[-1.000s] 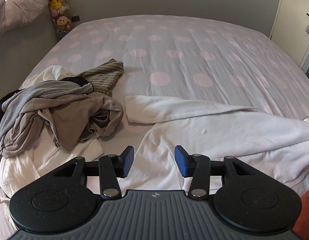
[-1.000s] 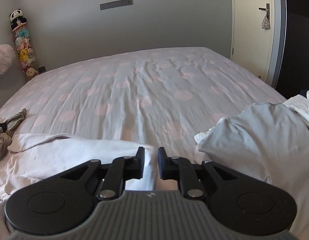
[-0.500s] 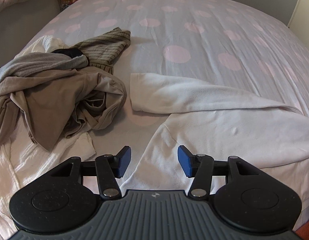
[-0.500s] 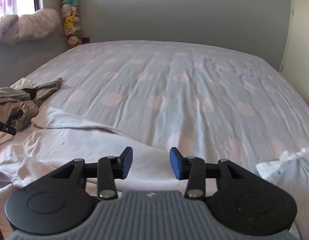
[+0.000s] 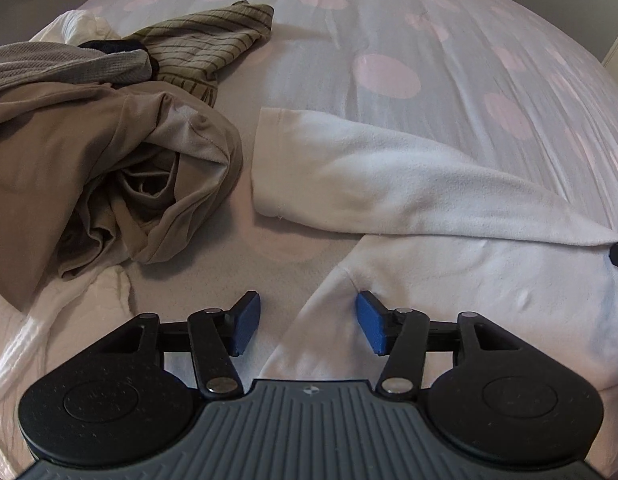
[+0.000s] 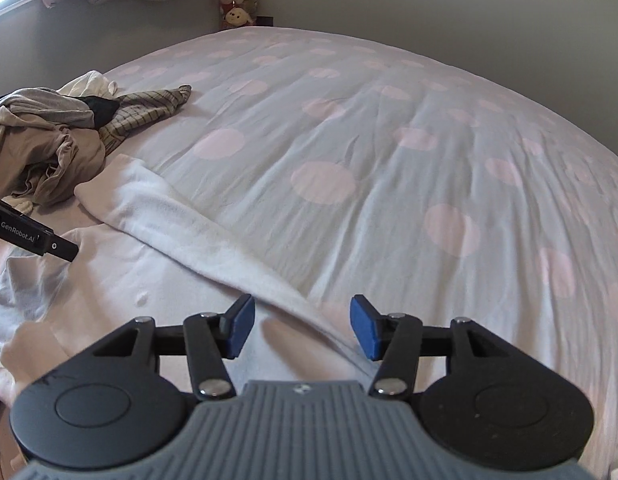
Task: Fold clothes
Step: 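Grasp the white shirt hem with the left gripper while the right gripper grasps the hem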
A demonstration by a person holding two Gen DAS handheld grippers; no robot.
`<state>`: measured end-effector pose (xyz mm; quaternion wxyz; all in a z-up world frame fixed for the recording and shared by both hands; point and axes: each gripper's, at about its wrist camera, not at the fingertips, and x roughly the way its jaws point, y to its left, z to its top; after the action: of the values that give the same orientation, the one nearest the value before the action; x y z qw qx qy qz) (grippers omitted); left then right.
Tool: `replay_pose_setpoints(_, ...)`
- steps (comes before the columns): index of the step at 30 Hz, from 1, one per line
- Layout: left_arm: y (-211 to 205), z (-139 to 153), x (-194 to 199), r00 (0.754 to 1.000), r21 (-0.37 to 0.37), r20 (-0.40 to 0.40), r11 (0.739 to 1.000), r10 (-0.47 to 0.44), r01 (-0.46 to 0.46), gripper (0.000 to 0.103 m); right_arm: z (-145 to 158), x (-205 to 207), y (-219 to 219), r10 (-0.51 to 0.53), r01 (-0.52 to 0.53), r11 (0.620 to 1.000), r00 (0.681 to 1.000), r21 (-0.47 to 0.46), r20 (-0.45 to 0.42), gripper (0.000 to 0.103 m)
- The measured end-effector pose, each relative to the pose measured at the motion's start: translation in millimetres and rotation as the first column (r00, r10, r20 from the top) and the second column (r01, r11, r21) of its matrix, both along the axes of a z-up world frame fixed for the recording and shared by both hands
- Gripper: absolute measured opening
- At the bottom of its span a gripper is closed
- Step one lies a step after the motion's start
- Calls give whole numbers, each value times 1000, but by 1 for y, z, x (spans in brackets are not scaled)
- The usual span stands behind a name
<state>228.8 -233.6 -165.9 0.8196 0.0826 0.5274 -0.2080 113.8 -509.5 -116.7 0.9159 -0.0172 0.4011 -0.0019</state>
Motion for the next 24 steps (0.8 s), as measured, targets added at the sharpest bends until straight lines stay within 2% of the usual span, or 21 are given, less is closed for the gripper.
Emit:
replay_pose_setpoints(1, -2, 1, 0, 1000, -14, 2, 1000, -13, 13, 22, -1, 4, 2, 2, -2, 1000, 1000, 10, -3, 31)
replay_pose_setpoints(2, -4, 3, -2, 1000, -18, 4, 1000, -24, 24, 11, -1, 8, 3, 2, -2, 1000, 1000, 20, -5, 12)
replay_pose_setpoints(3, -6, 4, -3, 999, -22, 6, 999, -35, 35, 7, 2, 8, 4, -9, 9, 1000, 1000, 24, 9, 10)
replay_pose_setpoints(5, -10, 10, -6, 998, -23, 23, 998, -50, 51, 4, 11, 5, 3, -41, 39, 999, 998, 33, 46, 8)
replay_pose_setpoints(8, -8, 28, -11, 997, -14, 65, 999, -35, 36, 3, 37, -11, -8, -112, 110, 994, 987, 24, 116, 5)
replay_pose_setpoints(11, 2, 56, -18, 995, -38, 99, 999, -14, 18, 3, 71, -37, -23, -193, 199, 980, 961, -13, 197, 5)
replay_pose_setpoints(14, 16, 83, -29, 993, -57, 122, 998, -5, 12, 3, 106, -74, -43, -293, 315, 948, 915, -37, 278, 5)
replay_pose_setpoints(18, 34, 111, -49, 990, -70, 139, 998, 5, 5, 3, 135, -136, -74, -421, 455, 890, 844, -30, 332, 5)
replay_pose_setpoints(24, 53, 114, -87, 992, -21, 127, 1000, -13, 15, 3, 140, -239, -109, -605, 662, 746, 716, -65, 347, 5)
